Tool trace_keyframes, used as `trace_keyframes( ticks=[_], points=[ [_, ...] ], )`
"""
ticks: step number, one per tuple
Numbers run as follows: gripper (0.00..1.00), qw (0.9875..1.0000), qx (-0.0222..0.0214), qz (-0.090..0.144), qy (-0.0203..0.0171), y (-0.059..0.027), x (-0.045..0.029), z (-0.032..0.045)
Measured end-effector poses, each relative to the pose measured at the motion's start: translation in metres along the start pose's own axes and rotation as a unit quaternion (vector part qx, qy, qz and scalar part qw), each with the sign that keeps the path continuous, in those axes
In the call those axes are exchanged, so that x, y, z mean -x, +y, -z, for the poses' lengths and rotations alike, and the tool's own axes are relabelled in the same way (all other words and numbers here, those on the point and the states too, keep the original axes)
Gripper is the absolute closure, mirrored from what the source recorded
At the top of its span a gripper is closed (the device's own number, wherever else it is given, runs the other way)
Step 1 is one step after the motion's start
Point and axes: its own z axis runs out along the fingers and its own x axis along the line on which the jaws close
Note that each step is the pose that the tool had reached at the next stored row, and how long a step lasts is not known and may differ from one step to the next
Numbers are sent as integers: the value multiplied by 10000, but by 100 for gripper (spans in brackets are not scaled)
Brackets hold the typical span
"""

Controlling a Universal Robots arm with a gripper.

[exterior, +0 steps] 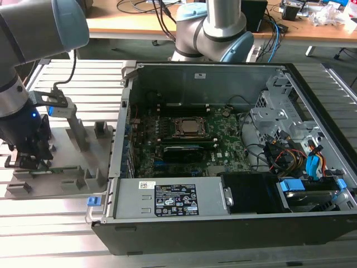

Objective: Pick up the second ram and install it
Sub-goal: 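Pick up the second ram and move it above second insertion slot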

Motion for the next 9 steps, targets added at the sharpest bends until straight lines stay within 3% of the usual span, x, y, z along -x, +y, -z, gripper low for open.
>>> trace_keyframes(
  ticks=[4, 6, 9],
  points=[
    [64, 10000, 0, 35, 0, -4, -12, -97],
    [64, 9999, -1, 140, 8, -8, -1, -196],
    [64, 9999, -2, 155, 8, -9, 0, -238]
  ],
)
